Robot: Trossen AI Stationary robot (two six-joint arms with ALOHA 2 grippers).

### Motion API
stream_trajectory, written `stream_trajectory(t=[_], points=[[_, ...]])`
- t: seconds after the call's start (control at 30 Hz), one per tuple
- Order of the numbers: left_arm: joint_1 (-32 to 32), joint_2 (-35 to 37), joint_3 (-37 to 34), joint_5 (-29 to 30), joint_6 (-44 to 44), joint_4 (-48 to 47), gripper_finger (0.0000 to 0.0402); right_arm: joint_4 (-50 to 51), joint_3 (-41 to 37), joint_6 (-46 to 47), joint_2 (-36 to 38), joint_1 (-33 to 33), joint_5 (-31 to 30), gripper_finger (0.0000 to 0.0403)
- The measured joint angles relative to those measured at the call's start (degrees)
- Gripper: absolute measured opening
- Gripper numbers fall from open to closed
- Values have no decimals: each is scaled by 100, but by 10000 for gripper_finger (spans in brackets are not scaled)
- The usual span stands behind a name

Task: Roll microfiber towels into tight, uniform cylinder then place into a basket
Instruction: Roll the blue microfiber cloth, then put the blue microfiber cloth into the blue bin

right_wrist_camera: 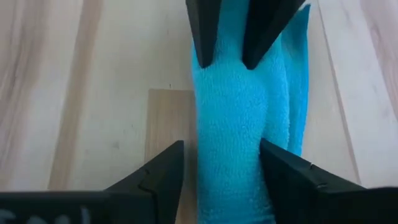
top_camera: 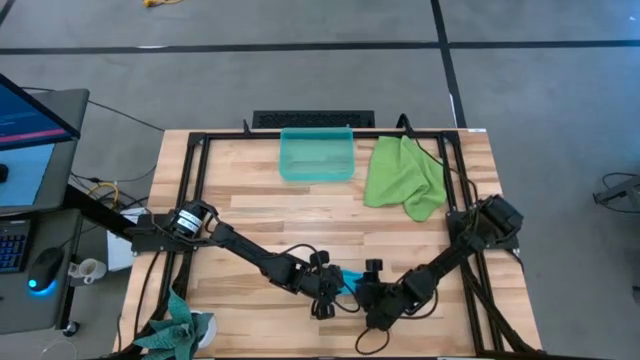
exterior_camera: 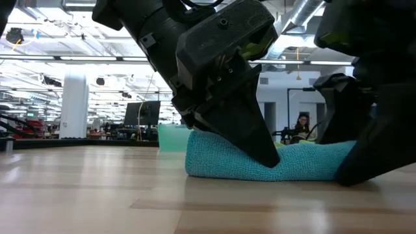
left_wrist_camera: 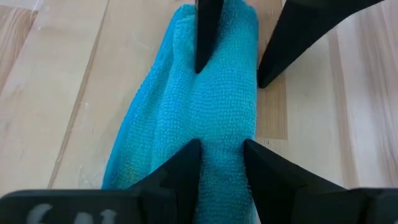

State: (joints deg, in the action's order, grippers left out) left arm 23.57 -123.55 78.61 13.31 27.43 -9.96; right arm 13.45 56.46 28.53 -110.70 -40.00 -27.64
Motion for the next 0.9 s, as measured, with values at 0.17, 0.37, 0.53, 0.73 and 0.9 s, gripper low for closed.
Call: stream_trajectory(t=[0.17,0.37,0.53,0.73,0.9], points=[[47,99,-4,25,-153,-70,121,84,2,131,11,162,212,158],[200,422,-31,347,-279,-543,121,26,0,145,14,303,293,101],[408,651,-31,939,-284,-1056,121,37,0,168,27,351,442,89],[764,767,-26,1537,-1031,-1248,121,37,0,190,27,374,447,84],[1103,699,-20,2096,-2099,-1170,121,31,0,192,31,406,466,82]])
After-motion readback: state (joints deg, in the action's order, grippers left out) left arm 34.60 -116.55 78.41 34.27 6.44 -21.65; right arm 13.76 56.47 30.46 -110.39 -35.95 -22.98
